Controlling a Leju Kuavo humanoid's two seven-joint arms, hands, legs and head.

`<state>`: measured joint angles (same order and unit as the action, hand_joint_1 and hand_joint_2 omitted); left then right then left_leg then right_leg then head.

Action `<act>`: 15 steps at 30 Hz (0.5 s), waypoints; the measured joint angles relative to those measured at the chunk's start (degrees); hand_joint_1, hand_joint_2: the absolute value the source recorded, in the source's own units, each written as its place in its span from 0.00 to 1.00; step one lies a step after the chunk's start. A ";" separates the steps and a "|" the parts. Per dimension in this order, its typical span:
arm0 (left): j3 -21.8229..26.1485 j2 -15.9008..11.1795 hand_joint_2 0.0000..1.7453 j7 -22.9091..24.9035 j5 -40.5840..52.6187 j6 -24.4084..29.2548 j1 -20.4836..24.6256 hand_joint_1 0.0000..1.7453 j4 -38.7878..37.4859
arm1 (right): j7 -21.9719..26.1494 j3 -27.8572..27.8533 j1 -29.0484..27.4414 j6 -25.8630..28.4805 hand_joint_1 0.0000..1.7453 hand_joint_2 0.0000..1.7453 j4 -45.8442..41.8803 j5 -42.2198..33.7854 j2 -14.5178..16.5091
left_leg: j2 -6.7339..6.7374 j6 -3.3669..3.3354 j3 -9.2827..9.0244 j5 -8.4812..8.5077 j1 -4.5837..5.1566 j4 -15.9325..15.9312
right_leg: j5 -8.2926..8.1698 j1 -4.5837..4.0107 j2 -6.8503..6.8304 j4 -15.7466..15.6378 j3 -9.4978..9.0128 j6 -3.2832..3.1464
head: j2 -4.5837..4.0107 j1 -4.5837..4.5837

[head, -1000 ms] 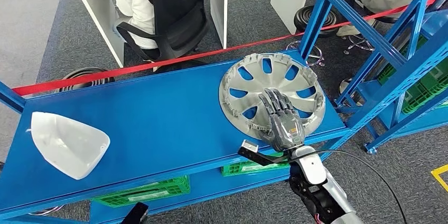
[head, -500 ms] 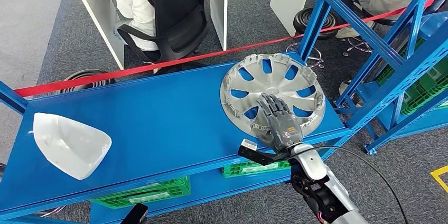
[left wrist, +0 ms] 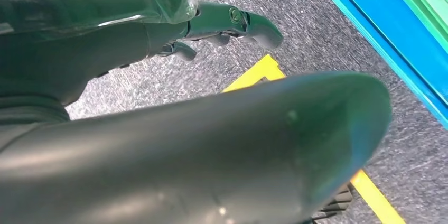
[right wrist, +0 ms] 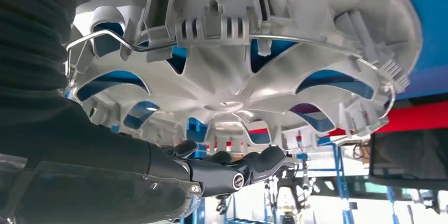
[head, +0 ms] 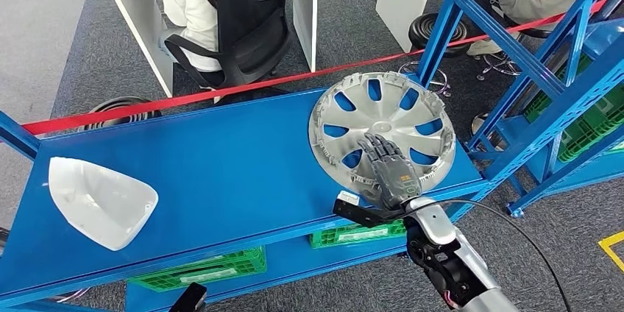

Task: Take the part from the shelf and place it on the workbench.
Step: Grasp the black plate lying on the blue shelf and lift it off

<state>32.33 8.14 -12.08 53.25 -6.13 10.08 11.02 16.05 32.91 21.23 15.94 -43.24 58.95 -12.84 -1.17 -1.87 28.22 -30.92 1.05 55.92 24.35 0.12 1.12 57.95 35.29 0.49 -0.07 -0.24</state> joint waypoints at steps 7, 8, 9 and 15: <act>1.38 0.03 0.00 -2.06 -3.29 1.35 -0.56 0.00 0.00 | 0.02 0.03 3.59 5.58 0.00 1.00 9.43 -0.58 2.17 | 0.27 -0.05 -0.85 -0.20 0.01 -0.04 | 0.16 -0.01 0.24 -0.09 -0.83 0.19 | 0.00 -0.01; 1.60 -0.01 0.00 -2.20 -3.41 1.35 -0.66 0.00 0.00 | 0.21 -0.03 3.91 5.83 0.00 1.00 10.27 -0.78 2.32 | 0.28 -0.06 -0.96 -0.21 0.01 -0.04 | 0.17 -0.01 0.26 -0.11 -0.95 0.19 | 0.00 -0.01; 1.76 -0.04 0.00 -2.28 -3.49 1.36 -0.74 0.00 0.00 | 0.33 -0.05 4.16 6.02 0.00 1.00 10.96 -0.88 2.49 | 0.30 -0.07 -1.08 -0.23 0.01 -0.05 | 0.17 -0.01 0.29 -0.12 -1.07 0.20 | 0.00 -0.01; 2.25 -0.21 0.00 -2.04 -3.52 1.81 -0.81 0.00 0.00 | -2.15 -0.28 4.79 9.43 0.00 1.00 13.76 -0.06 2.99 | 0.38 -0.14 -1.60 -0.31 0.02 -0.06 | 0.24 -0.02 0.33 -0.27 -1.58 0.27 | 0.00 0.00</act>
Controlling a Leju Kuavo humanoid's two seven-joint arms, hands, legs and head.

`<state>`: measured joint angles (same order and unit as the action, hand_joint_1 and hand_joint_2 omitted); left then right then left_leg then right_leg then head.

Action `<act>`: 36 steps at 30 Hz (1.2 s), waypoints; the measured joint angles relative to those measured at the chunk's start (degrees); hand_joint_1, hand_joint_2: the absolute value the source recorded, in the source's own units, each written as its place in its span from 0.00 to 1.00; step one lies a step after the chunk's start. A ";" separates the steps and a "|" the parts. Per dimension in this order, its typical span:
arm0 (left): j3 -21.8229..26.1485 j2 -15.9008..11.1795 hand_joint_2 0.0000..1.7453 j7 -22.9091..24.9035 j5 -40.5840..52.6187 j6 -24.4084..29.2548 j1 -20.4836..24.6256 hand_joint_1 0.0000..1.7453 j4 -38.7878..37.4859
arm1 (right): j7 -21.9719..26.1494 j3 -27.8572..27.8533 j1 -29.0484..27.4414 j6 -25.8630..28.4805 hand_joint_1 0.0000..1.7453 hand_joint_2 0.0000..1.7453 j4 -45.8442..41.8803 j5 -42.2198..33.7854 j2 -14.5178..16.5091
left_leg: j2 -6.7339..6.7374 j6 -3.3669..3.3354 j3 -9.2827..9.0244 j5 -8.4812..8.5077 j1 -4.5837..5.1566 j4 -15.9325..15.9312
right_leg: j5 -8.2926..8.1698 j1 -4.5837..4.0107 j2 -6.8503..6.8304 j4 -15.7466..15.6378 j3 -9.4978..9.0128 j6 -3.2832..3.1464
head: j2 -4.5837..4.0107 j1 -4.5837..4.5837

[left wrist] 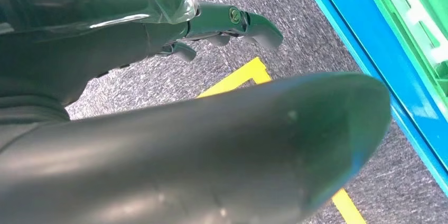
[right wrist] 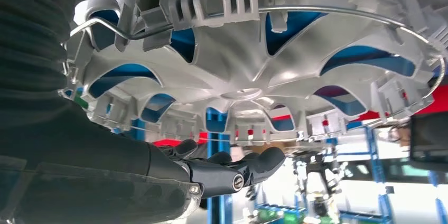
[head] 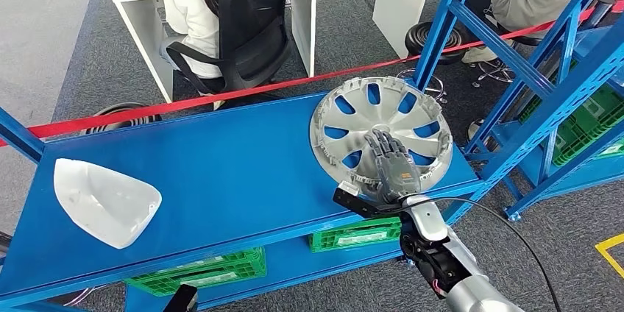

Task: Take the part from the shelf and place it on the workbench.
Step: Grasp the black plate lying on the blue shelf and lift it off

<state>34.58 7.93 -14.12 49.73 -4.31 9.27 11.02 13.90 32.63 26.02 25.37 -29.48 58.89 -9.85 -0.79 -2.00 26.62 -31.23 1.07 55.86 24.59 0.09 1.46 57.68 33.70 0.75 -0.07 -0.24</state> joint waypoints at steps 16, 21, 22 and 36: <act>0.87 1.10 0.00 0.91 0.37 -0.62 -1.35 0.00 -0.07 | -2.38 -8.50 -5.53 -2.92 0.00 1.00 -3.59 -1.42 -12.09 | -0.77 -0.64 -0.91 -0.40 -0.06 -0.03 | 0.46 -0.12 -0.59 -0.83 -1.48 0.31 | 0.00 0.01; 1.15 1.23 0.00 0.89 0.58 -1.01 -1.28 0.00 -0.07 | -5.70 -12.63 -13.36 -12.49 0.00 1.00 -15.11 -2.91 -19.28 | -1.26 -0.75 -0.84 -0.46 -0.07 -0.03 | 0.53 -0.12 -1.03 -1.06 -1.76 0.37 | 0.00 0.04; 1.23 1.21 0.00 0.77 0.56 -1.01 -1.27 0.00 -0.07 | -6.14 -13.91 -16.20 -15.24 0.00 1.00 -18.56 -3.75 -21.14 | -1.34 -0.79 -0.69 -0.47 -0.08 -0.03 | 0.53 -0.08 -1.14 -1.07 -1.75 0.37 | 0.00 0.07; 1.82 1.43 0.00 0.11 1.72 -1.37 -0.20 0.00 -0.07 | -11.11 -28.14 -41.87 -28.09 0.00 1.00 -56.10 -7.34 -33.44 | -0.81 -0.97 0.22 -0.62 0.05 -0.03 | 0.54 0.09 -0.71 -1.00 -0.63 0.75 | 0.00 0.01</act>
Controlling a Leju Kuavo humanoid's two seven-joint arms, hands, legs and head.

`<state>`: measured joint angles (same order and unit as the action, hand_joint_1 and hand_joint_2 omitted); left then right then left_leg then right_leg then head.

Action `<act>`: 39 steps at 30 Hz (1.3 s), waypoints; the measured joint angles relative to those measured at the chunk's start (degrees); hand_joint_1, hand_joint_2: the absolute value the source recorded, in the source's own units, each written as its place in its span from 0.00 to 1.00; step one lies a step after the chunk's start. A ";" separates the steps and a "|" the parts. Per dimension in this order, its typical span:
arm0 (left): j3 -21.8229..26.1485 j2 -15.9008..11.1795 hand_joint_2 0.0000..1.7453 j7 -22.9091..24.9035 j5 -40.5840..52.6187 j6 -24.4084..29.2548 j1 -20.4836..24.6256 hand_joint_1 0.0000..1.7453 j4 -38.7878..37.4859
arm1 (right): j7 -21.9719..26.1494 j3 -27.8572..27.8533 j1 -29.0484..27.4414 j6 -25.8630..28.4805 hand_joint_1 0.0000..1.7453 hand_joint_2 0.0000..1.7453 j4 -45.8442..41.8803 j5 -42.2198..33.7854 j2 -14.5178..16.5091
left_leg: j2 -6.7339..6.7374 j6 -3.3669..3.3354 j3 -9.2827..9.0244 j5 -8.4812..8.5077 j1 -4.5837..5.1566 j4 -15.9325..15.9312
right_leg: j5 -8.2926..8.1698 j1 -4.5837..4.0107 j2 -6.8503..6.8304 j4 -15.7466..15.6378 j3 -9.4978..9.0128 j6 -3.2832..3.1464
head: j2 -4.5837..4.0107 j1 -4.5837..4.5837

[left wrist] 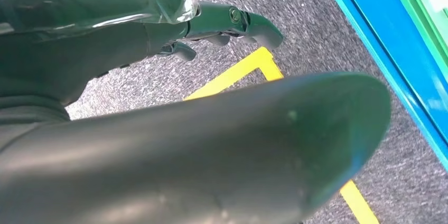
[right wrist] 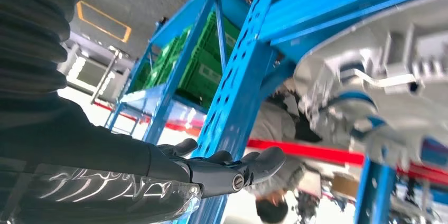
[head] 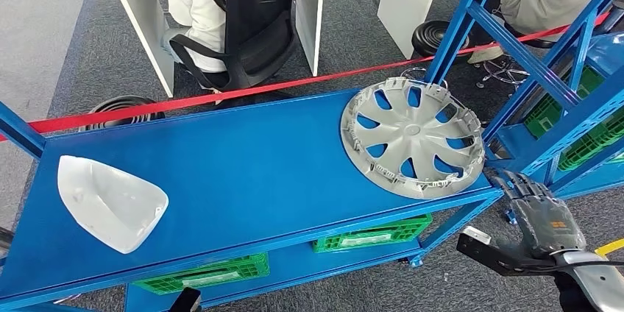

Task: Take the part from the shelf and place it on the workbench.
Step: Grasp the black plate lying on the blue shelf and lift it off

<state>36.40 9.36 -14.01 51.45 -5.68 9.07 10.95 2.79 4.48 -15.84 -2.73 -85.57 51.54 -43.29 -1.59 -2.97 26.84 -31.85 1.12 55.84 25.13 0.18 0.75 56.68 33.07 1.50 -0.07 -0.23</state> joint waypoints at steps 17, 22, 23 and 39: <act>0.22 1.91 0.00 0.48 0.07 -0.31 0.61 0.00 0.00 | 2.54 -9.91 -8.89 -4.43 0.00 1.00 -18.72 -6.92 -7.77 | 0.31 0.00 -0.08 0.00 0.00 0.00 | -0.01 0.01 0.28 0.11 0.04 0.01 | 0.00 0.02; 0.30 2.14 0.00 0.48 0.07 -0.31 0.63 0.00 0.00 | 3.99 -8.24 -6.36 -2.71 0.00 1.00 -17.94 -6.65 -7.68 | 0.43 0.01 -0.06 0.00 -0.01 -0.01 | -0.01 0.00 0.35 0.12 0.08 0.01 | 0.00 -0.01; 0.30 2.14 0.00 0.48 0.07 -0.31 0.63 0.00 0.00 | 3.99 -8.24 -6.36 -2.71 0.00 1.00 -17.94 -6.65 -7.68 | 0.43 0.01 -0.06 0.00 -0.01 -0.01 | -0.01 0.00 0.35 0.12 0.08 0.01 | 0.00 -0.01; 0.25 3.96 0.00 1.03 1.63 -0.96 1.31 0.00 -0.01 | 10.12 24.03 21.30 26.95 0.00 1.00 20.43 14.75 14.21 | 0.64 0.04 -0.13 0.01 -0.17 -0.02 | -0.06 -0.15 0.56 0.27 0.09 -0.05 | 0.00 0.00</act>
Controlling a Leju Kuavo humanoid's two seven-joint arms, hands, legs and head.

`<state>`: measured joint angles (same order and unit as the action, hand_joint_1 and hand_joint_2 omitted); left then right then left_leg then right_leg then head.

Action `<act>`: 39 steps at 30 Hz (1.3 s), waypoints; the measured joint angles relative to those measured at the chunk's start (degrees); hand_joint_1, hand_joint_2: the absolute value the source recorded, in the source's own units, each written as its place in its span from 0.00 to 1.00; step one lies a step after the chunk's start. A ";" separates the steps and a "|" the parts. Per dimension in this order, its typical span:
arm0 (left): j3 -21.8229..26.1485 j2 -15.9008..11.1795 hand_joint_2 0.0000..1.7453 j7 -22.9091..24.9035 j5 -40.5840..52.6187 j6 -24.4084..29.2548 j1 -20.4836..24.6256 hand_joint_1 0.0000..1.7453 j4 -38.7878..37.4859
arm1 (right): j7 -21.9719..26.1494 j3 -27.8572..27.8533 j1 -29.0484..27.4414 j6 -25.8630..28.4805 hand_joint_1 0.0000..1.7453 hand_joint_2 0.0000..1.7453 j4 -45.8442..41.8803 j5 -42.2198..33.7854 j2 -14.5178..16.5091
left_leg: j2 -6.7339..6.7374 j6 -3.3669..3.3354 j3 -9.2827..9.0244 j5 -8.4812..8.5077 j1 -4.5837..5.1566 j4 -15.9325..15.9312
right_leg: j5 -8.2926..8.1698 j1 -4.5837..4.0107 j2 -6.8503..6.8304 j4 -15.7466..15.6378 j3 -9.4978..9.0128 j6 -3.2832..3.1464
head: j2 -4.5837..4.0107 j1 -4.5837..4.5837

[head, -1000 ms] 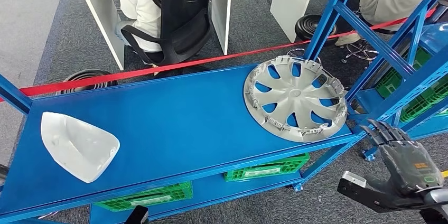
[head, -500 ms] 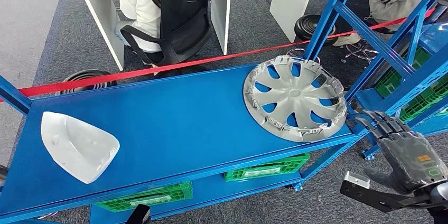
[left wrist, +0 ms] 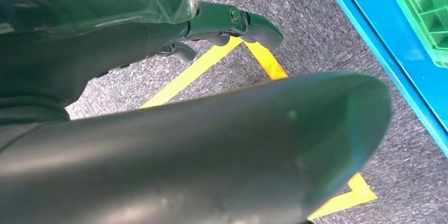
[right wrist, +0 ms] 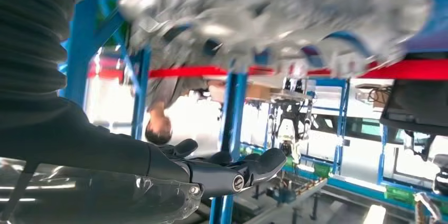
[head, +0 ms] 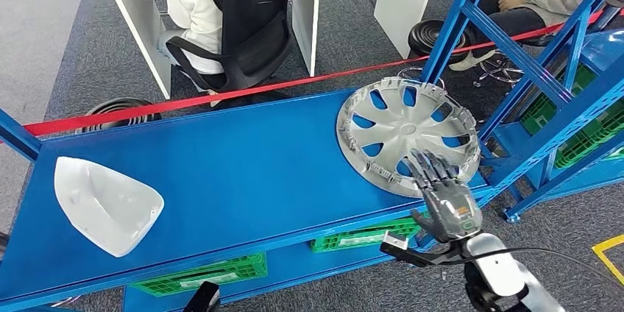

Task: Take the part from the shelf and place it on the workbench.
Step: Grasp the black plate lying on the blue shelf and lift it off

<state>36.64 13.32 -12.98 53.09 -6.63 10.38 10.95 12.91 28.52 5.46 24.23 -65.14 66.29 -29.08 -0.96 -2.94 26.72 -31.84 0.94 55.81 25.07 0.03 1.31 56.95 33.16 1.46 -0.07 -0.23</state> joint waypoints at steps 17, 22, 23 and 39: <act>-0.02 0.40 0.00 1.68 0.78 -0.31 0.06 0.00 0.01 | -6.31 8.06 13.86 5.76 0.00 1.00 27.74 6.75 18.63 | 0.22 0.08 -0.52 -0.03 -0.01 -0.01 | 0.01 -0.04 0.19 0.01 -0.40 -0.03 | 0.00 0.02; 0.01 0.27 0.00 1.68 0.46 -0.38 0.07 0.00 0.01 | -6.59 8.18 15.15 5.52 0.00 1.00 29.74 6.97 19.56 | 0.23 0.08 -0.61 -0.03 -0.01 -0.01 | 0.01 -0.04 0.19 0.00 -0.48 -0.03 | 0.00 0.03; 0.01 0.22 0.00 1.71 0.39 -0.38 0.07 0.00 0.01 | -6.75 8.18 15.47 5.25 0.00 1.00 30.09 7.09 19.70 | 0.25 0.08 -0.64 -0.03 -0.01 -0.01 | 0.01 -0.04 0.20 0.00 -0.50 -0.03 | 0.00 0.03; 0.23 -0.90 0.00 1.40 -0.46 -0.54 0.02 0.00 0.01 | -9.21 6.01 18.48 -3.25 0.00 1.00 31.58 7.77 14.51 | -0.03 0.06 -1.20 -0.05 0.03 -0.01 | 0.03 -0.04 0.07 -0.16 -1.18 -0.04 | 0.00 0.02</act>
<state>36.87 12.42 -11.58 52.62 -7.17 10.40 10.95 3.70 34.53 23.93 20.98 -33.57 74.06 -14.57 -0.99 -2.87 25.51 -31.89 0.97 55.80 25.10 -0.02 1.39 56.79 31.98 1.41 -0.07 -0.21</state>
